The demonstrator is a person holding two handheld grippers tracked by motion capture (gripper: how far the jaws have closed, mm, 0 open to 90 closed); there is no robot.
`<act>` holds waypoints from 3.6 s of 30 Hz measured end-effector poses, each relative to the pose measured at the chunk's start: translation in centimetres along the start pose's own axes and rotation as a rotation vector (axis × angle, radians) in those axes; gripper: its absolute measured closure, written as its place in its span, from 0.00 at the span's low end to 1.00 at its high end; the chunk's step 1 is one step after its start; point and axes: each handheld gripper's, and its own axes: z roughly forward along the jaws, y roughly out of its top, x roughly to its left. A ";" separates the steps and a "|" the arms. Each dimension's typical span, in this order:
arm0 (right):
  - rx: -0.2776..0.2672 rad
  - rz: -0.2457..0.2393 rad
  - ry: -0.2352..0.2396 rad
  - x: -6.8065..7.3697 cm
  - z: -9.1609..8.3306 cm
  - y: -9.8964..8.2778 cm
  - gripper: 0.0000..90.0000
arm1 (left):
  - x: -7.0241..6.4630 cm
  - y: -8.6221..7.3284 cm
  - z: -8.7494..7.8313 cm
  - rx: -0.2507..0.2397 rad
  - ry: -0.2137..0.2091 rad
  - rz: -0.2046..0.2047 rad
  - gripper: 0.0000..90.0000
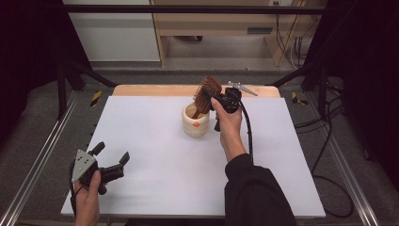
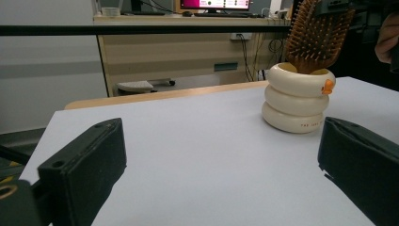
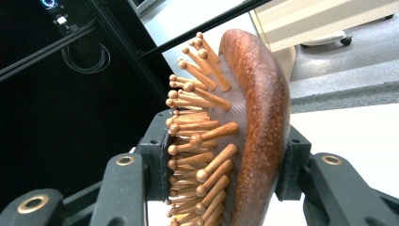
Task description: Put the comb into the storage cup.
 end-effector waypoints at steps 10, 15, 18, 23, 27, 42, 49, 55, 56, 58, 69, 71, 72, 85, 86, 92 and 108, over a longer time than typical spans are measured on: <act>0.004 0.010 0.003 -0.1 0.0 0.0 0.56 | 0.0 0.0 0.0 0.000 -0.001 0.000 0.02; 0.003 0.009 0.004 -0.2 0.0 0.0 0.56 | 0.0 0.0 0.0 0.000 -0.001 0.000 0.02; 0.002 0.011 0.005 -0.2 0.0 0.0 0.56 | 0.0 0.0 0.0 0.000 -0.001 0.000 0.02; 0.006 0.019 0.006 -0.2 0.0 0.0 0.55 | 0.0 0.0 0.0 0.000 -0.002 0.001 0.02; 0.004 0.016 0.006 -0.2 0.0 0.0 0.55 | 0.0 0.0 0.0 0.000 -0.002 0.001 0.02; 0.012 0.022 0.013 -0.5 -0.1 0.0 0.54 | 0.0 0.0 0.0 0.000 -0.003 0.002 0.02; 0.014 0.015 0.018 -0.6 -0.1 0.1 0.54 | 0.0 0.0 0.0 0.000 -0.003 0.002 0.02; 0.018 0.015 0.016 -0.5 -0.1 0.1 0.53 | 0.0 0.0 0.1 0.000 -0.004 0.002 0.02; 0.018 0.015 0.015 -0.5 -0.1 0.1 0.53 | 0.0 0.0 0.1 0.000 -0.004 0.002 0.02; 0.019 0.014 0.014 -0.5 -0.1 0.1 0.53 | 0.0 0.0 0.1 0.000 -0.004 0.002 0.02; 0.021 0.012 0.009 -0.4 -0.1 0.1 0.52 | 0.0 0.0 0.1 0.000 -0.004 0.002 0.02; 0.021 0.008 0.006 -0.4 -0.1 0.1 0.52 | 0.0 0.0 0.1 0.000 -0.004 0.002 0.02; 0.022 0.008 0.005 -0.4 -0.1 0.1 0.52 | 0.0 0.0 0.1 0.000 -0.004 0.002 0.02; 0.026 0.002 0.003 -0.5 -0.1 0.2 0.50 | -0.1 0.0 0.1 0.001 -0.005 0.001 0.02; 0.026 0.002 0.003 -0.5 -0.1 0.2 0.50 | -0.1 0.0 0.1 0.001 -0.005 0.001 0.02; 0.027 0.010 0.004 -0.5 -0.1 0.2 0.48 | -0.1 0.0 0.1 0.002 -0.006 0.002 0.02; 0.048 0.004 -0.004 0.1 -0.4 0.6 0.30 | -0.2 0.0 0.1 0.002 -0.006 0.004 0.02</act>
